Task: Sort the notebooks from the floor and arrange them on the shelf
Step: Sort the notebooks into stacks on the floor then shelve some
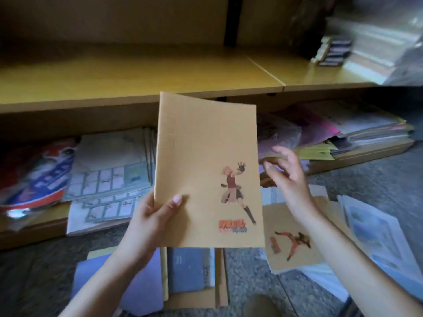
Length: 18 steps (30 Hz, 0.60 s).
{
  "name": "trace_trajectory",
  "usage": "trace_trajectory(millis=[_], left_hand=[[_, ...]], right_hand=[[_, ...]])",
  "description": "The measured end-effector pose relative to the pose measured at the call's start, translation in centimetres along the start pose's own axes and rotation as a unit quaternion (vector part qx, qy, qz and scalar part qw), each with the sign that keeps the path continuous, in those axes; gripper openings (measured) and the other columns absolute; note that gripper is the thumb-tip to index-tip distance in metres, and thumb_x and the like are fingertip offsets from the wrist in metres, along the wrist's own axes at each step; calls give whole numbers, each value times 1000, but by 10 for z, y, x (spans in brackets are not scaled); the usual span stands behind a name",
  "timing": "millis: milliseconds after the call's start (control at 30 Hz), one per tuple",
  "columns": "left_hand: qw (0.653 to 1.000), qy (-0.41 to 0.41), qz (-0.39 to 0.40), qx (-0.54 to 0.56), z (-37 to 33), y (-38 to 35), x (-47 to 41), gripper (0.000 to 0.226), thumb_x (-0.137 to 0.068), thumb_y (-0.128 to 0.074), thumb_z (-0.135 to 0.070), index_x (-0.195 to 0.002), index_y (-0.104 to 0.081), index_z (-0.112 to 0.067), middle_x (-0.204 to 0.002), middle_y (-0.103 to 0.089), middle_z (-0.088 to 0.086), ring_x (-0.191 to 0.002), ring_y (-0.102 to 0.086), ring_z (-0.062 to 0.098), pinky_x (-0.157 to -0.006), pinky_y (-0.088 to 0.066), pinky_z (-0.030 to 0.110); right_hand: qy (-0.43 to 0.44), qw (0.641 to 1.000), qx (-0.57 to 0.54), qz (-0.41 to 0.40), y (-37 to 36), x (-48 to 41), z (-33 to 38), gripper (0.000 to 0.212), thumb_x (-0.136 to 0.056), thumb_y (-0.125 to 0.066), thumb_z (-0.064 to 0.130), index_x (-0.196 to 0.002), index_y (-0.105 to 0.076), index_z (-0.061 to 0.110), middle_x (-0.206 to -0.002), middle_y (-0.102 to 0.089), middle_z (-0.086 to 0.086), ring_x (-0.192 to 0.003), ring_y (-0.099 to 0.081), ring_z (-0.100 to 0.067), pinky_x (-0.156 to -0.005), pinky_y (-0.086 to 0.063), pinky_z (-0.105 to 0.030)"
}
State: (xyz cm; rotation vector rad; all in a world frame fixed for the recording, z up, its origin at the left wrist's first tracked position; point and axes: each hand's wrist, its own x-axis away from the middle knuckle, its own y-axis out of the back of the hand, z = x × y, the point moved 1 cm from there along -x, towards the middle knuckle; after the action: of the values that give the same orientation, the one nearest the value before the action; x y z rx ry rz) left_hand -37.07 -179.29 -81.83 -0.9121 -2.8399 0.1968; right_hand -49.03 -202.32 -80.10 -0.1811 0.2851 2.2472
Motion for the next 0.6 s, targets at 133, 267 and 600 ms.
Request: trace_trajectory(millis=[133, 267, 600], left_hand=[[993, -51, -101, 41, -53, 13, -17, 5, -87, -61, -15, -89, -60, -20, -65, -69, -7, -55, -62, 7, -49, -52, 26], [986, -77, -141, 40, -95, 35, -30, 7, -89, -59, -13, -94, -61, -17, -74, -69, 0, -57, -64, 10, -49, -53, 27], [979, -4, -201, 29, -158, 103, -62, 47, -87, -61, -19, -131, -46, -10, -106, -59, 16, -83, -58, 27, -60, -46, 32]], right_hand=[[-71, 968, -118, 208, -39, 17, 22, 50, -87, -50, 52, -115, -54, 10, -78, -71, -7, -64, -67, -15, -54, -48, -23], [-32, 943, -134, 302, -86, 9, 58, 49, -81, -60, 56, -117, -53, 24, -72, -68, -16, -50, -59, -21, -42, -42, -22], [-62, 949, -150, 271, -169, -16, 114, 21, -95, -49, 20, -115, -55, 20, -60, -60, 0, -47, -45, -7, -45, -37, -17]])
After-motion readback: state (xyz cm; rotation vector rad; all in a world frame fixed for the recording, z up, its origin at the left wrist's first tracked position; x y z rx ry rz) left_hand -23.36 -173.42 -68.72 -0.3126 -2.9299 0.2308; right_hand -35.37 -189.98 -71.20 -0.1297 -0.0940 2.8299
